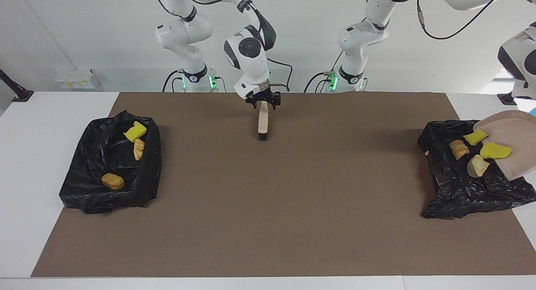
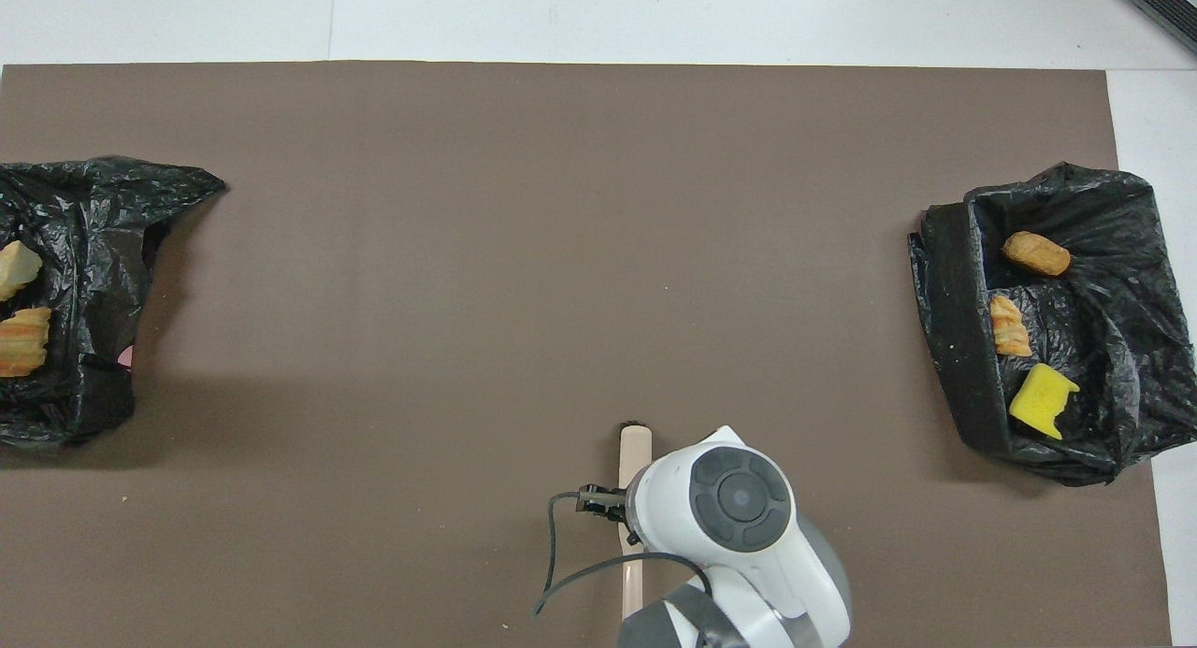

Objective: Sweep and dump trash in bin
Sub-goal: 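Lower the brush onto the table and open the right gripper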

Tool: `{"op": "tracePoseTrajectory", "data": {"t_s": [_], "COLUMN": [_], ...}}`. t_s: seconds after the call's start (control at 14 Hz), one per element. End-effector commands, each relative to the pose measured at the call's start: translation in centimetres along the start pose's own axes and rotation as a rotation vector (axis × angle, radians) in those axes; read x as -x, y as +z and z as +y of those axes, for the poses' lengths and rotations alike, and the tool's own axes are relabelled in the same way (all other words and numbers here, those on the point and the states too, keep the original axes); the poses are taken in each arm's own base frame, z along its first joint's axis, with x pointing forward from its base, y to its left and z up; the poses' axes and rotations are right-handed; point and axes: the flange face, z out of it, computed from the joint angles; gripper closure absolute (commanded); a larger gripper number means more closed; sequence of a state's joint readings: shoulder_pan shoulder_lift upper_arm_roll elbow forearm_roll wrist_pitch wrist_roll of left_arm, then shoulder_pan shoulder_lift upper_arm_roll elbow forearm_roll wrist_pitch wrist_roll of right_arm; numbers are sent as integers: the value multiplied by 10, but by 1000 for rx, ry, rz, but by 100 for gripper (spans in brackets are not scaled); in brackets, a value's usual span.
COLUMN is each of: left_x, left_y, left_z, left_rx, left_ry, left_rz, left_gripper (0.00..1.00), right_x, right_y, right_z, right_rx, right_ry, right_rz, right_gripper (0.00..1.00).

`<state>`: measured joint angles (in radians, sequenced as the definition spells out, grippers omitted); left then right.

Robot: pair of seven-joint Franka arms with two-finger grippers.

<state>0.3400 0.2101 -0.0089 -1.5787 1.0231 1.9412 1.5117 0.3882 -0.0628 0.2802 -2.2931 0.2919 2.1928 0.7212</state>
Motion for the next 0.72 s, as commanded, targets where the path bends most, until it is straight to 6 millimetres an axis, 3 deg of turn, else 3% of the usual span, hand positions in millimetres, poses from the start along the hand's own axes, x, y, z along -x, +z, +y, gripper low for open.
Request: {"op": "tracePoseTrajectory", "data": {"t_s": [0.0,0.14,0.36,0.5,0.64], "left_x": [0,-15,-33,-38,-56], "left_y": [-24,-45,-77,-101,-119], "left_z": [7,5,2,4,7], "left_rx": [13,38,58,42,74], "left_ry": [-27,-100,-86,-93,-123], "left_rz": [-112,-150,-168,-139,-27], "left_gripper": [100,100,100,100,100], "right_x": [-38,-72,-109,-123,-132], "right_y": [-42,-81,-156,-189,-225], "right_z": [14,35,63,87,100], "right_rx": [-39,-62,-97,-97,-43], "right_ry": [22,-14,-74,-120,-132], "right_rz": [4,19,41,54,105], "right_gripper": [0,0,0,0,0]}}
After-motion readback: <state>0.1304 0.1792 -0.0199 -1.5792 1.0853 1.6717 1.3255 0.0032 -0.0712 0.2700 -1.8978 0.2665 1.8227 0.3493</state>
